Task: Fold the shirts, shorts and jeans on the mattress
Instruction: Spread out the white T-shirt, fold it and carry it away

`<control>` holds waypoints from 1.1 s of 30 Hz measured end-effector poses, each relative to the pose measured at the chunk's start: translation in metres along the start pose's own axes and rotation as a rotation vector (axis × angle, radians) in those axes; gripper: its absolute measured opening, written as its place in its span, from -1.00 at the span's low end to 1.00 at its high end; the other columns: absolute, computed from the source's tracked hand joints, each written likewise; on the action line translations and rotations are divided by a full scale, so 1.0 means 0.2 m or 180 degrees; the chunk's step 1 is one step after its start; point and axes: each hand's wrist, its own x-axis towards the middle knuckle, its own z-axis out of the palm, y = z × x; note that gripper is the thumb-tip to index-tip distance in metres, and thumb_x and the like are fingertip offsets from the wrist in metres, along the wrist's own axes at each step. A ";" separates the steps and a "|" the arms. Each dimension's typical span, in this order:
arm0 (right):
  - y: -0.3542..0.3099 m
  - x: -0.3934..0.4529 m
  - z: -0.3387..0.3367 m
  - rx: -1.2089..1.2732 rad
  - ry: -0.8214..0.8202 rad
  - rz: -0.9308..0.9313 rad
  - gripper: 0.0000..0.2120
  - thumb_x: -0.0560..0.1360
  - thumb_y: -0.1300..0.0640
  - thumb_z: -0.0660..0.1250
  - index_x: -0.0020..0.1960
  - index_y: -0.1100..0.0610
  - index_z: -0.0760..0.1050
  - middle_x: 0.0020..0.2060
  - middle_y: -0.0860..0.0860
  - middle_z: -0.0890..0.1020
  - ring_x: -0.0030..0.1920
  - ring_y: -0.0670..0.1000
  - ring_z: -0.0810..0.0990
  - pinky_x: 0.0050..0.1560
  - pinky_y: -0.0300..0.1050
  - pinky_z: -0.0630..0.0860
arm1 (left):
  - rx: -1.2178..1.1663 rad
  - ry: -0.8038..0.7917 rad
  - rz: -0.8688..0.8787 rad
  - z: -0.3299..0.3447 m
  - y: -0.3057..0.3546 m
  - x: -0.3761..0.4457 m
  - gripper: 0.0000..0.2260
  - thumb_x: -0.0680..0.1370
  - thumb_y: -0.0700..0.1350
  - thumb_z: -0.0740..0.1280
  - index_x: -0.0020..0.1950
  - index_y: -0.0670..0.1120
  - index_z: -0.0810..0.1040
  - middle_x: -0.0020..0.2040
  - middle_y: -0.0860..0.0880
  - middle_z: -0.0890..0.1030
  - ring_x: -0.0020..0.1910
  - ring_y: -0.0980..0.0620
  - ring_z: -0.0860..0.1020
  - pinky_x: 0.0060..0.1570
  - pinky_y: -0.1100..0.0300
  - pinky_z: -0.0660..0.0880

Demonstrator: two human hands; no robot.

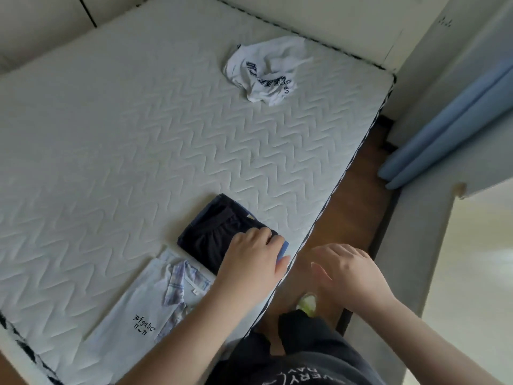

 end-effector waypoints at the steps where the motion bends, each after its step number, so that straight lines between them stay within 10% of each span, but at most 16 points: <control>1: 0.01 -0.03 -0.03 0.0078 0.0185 0.0078 -0.73 0.55 -0.09 0.31 0.20 -0.05 0.59 0.12 -0.14 0.64 0.16 -0.01 0.61 0.17 -0.05 0.50 | -0.0041 0.0066 0.0090 -0.03 0.02 -0.02 -0.54 0.55 0.16 -0.01 0.13 -0.02 0.59 -0.02 0.01 0.58 -0.01 -0.06 0.56 -0.02 -0.02 0.50; 8: 0.17 -0.24 -0.17 0.0091 0.0598 0.0668 -0.75 0.53 -0.07 0.37 0.14 0.02 0.63 0.08 -0.06 0.67 0.08 0.07 0.64 0.09 0.02 0.55 | 0.0011 -0.0178 0.0673 -0.15 0.30 0.08 -0.60 0.58 0.24 0.10 0.30 0.09 0.46 0.19 0.11 0.50 0.21 0.02 0.45 0.24 0.05 0.32; 22: 0.92 -0.67 -0.51 -0.0211 0.0733 0.1452 -0.62 0.63 -0.16 0.05 0.31 -0.05 0.46 0.24 -0.12 0.53 0.26 -0.01 0.49 0.26 -0.12 0.35 | 0.0593 0.0423 0.1232 -0.37 1.18 0.49 -0.69 0.63 0.10 0.12 0.24 0.01 0.52 0.13 0.00 0.56 0.13 -0.07 0.51 0.13 0.00 0.41; 33: 1.18 -0.34 -0.78 -0.0250 0.0870 0.1459 -0.58 0.64 -0.17 -0.01 0.37 -0.06 0.40 0.29 -0.11 0.50 0.27 -0.01 0.47 0.29 -0.11 0.35 | 0.0622 0.0613 0.1136 -0.58 1.18 0.95 -0.68 0.58 0.12 0.25 0.25 0.00 0.56 0.14 0.00 0.58 0.16 -0.09 0.53 0.17 0.00 0.40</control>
